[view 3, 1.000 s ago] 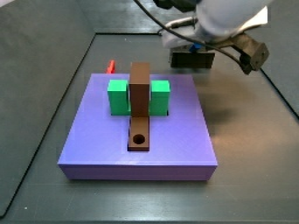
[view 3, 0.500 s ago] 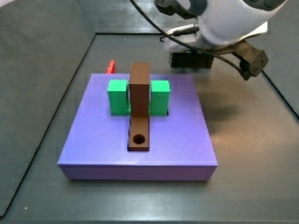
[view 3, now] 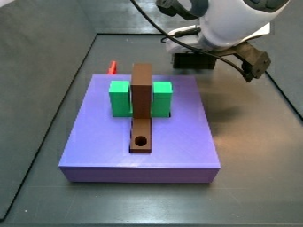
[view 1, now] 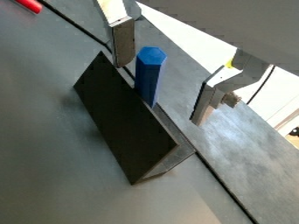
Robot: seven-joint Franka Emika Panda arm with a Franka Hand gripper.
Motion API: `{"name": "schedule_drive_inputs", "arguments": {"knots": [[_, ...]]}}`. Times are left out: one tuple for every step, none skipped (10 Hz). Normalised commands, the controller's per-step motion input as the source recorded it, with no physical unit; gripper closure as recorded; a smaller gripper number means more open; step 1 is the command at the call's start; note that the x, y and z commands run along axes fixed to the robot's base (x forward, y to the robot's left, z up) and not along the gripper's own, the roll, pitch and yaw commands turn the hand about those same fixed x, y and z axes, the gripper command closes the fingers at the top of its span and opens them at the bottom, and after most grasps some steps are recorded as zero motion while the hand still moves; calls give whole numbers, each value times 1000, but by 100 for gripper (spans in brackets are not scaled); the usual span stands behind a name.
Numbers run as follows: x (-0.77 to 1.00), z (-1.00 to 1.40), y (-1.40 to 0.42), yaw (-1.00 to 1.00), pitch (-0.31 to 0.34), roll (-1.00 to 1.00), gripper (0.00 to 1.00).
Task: Pick up the blue object. Move up. Place the blue object on the fixture. Regrasp the blue object. Move to above the board. Insert the blue object.
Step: Regrasp the blue object.
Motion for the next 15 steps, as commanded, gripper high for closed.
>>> {"name": "schedule_drive_inputs", "arguments": {"knots": [[0, -154, 0, -20, 17, 0, 0], [0, -111, 0, -40, 49, 0, 0], [0, -157, 0, -49, 69, 0, 0], [0, -37, 0, -14, 54, 0, 0], [0, 0, 0, 0, 0, 0, 0], [0, 0, 0, 0, 0, 0, 100], [0, 0, 0, 0, 0, 0, 100], [0, 0, 0, 0, 0, 0, 100], [0, 0, 0, 0, 0, 0, 100], [0, 0, 0, 0, 0, 0, 100], [0, 0, 0, 0, 0, 0, 100], [0, 0, 0, 0, 0, 0, 100], [0, 0, 0, 0, 0, 0, 100], [0, 0, 0, 0, 0, 0, 100], [0, 0, 0, 0, 0, 0, 100]]}}
